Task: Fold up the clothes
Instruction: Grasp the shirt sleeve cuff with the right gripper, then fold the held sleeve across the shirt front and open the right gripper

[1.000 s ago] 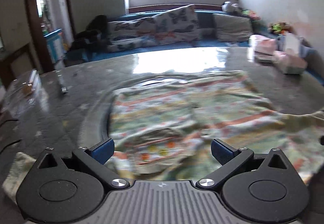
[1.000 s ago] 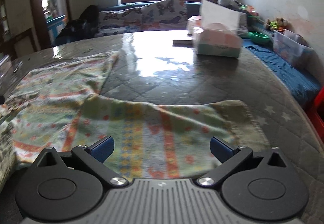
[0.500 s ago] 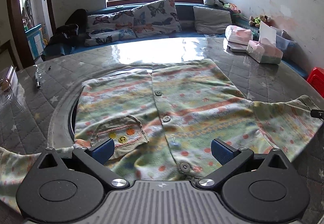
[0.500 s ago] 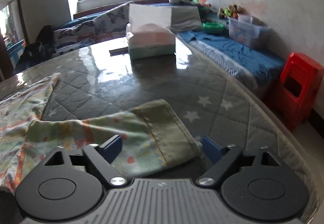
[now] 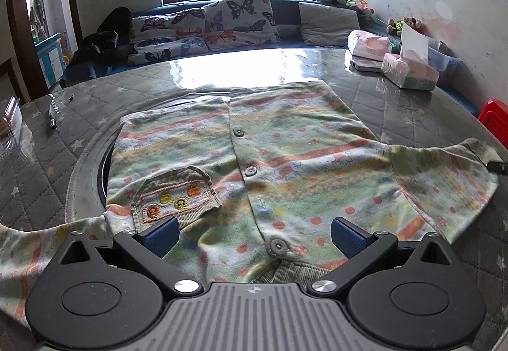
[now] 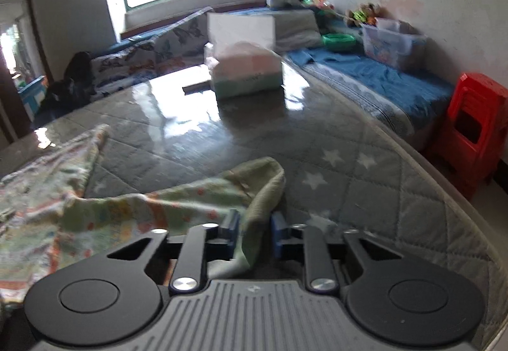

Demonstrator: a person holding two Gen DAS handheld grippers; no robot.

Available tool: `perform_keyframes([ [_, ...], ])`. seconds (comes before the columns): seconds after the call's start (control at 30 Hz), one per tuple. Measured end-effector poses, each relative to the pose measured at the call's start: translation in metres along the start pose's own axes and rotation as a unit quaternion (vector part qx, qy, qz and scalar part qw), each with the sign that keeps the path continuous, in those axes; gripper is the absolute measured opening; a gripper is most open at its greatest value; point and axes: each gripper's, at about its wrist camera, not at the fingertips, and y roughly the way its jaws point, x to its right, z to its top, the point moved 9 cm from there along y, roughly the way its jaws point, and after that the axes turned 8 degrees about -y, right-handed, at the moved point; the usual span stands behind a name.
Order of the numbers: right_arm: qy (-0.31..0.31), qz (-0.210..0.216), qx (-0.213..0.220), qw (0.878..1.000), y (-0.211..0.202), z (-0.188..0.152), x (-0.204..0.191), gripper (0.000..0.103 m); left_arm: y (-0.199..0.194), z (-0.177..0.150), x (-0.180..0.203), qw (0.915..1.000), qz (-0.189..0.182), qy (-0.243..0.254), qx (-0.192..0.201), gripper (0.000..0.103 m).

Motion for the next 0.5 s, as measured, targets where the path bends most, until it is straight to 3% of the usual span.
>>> perform_keyframes([
  [0.23, -0.036, 0.078, 0.045, 0.995, -0.023, 0.038, -0.05, 0.013, -0.001, -0.003, -0.01, 0.9999, 0.005, -0.012, -0.001, 0.103],
  [0.5, -0.106, 0.193, 0.078, 0.972, -0.046, 0.079, -0.144, 0.009, -0.009, -0.007, -0.034, 0.999, 0.023, -0.038, 0.005, 0.103],
])
